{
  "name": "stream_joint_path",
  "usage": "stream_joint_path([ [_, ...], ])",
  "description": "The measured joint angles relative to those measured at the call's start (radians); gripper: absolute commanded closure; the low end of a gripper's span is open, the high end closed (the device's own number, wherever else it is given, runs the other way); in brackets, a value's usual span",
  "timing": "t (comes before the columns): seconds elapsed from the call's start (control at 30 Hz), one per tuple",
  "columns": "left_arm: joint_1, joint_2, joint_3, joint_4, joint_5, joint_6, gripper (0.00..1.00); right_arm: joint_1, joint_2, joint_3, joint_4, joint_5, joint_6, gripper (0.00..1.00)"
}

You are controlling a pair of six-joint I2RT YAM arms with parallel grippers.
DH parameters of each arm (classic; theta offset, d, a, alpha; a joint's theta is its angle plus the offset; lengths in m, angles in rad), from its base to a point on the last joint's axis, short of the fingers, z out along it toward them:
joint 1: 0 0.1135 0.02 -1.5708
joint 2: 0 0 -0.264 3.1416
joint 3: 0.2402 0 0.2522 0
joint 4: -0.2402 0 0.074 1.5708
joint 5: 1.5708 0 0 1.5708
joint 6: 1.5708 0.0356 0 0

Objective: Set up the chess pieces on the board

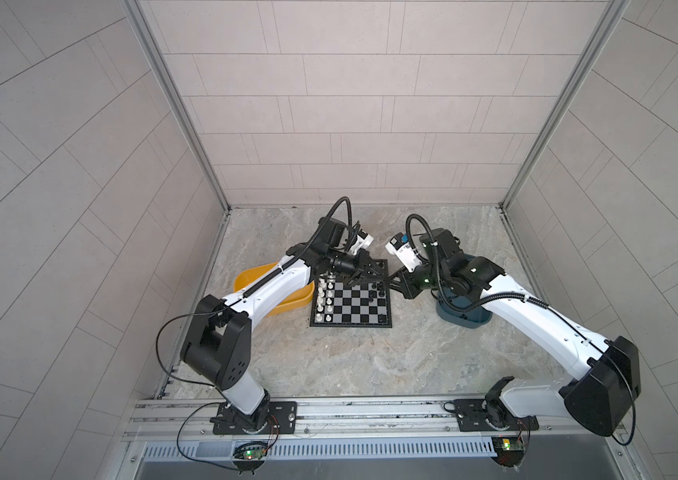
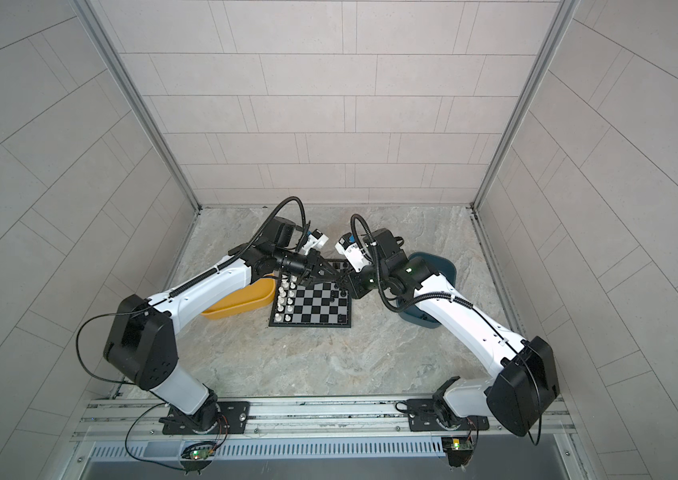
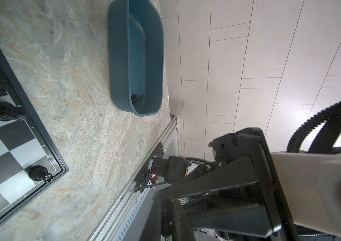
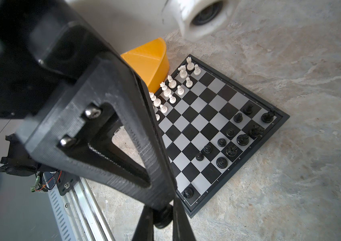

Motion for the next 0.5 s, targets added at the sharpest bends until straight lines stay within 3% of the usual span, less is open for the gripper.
stream_joint_path([
  [0.1,0.0,0.0,-0.012,0.025,0.003,-0.02,1.0,0.0,0.0,0.0,-0.006,0.0,0.001,0.99],
  [0.37,-0.008,0.0,-0.054,0.109,0.006,-0.088,1.0,-0.011,0.0,0.0,-0.025,-0.005,0.013,0.96],
  [0.43,-0.011,0.0,-0.056,0.115,0.005,-0.092,0.85,-0.011,0.0,0.0,-0.03,-0.008,0.015,0.96],
  [0.5,-0.012,-0.001,-0.059,0.121,0.003,-0.097,0.79,-0.013,0.0,0.0,-0.027,-0.009,0.018,0.97],
])
